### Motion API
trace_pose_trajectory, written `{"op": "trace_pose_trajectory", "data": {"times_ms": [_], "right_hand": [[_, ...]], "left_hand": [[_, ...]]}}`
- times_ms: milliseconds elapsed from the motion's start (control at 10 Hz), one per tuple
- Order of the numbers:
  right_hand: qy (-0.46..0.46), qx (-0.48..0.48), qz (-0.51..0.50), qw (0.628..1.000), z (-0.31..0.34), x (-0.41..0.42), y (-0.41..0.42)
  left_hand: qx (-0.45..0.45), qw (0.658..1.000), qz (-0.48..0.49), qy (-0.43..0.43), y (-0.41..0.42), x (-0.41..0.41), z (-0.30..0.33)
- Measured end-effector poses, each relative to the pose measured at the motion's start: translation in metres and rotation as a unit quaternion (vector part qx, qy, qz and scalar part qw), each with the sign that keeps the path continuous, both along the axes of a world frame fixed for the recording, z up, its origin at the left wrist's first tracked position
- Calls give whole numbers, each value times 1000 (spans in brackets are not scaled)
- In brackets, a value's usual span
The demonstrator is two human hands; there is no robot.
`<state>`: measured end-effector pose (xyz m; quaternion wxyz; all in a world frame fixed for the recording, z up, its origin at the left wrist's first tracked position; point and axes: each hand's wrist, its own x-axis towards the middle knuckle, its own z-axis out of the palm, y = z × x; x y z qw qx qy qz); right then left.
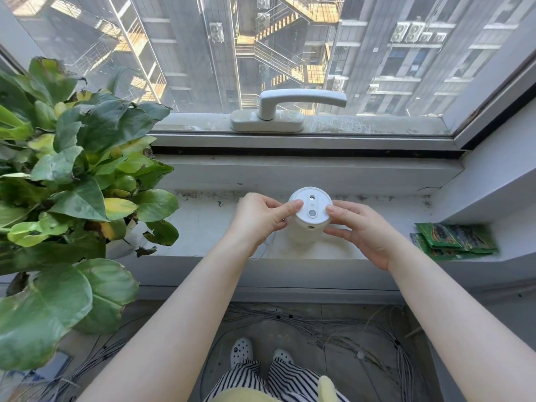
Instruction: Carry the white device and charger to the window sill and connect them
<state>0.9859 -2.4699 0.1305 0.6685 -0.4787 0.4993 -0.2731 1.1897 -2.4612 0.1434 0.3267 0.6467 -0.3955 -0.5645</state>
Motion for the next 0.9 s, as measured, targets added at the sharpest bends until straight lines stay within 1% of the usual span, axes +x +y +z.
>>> {"op": "trace_pose_trajectory", "data": {"times_ms": [300, 500, 600, 800, 900], "right_hand": [[11, 9, -18, 1000, -4, 2, -1], [21, 11, -13, 1000, -5, 3, -2], [19, 12, -17, 1000, -6, 2, -3], [10, 13, -5, 1000, -6, 2, -1], [27, 1, -36, 999, -6, -3, -3]], "left_hand": [[4, 1000, 0, -20, 0, -4, -6], [2, 1000, -5, -29, -2, -4, -9], [-2, 999, -18, -50, -2, -2, -8], [-28, 996, -26, -86, -1, -2, -11], [-70, 995, 24, -74, -2, 2, -10]]}}
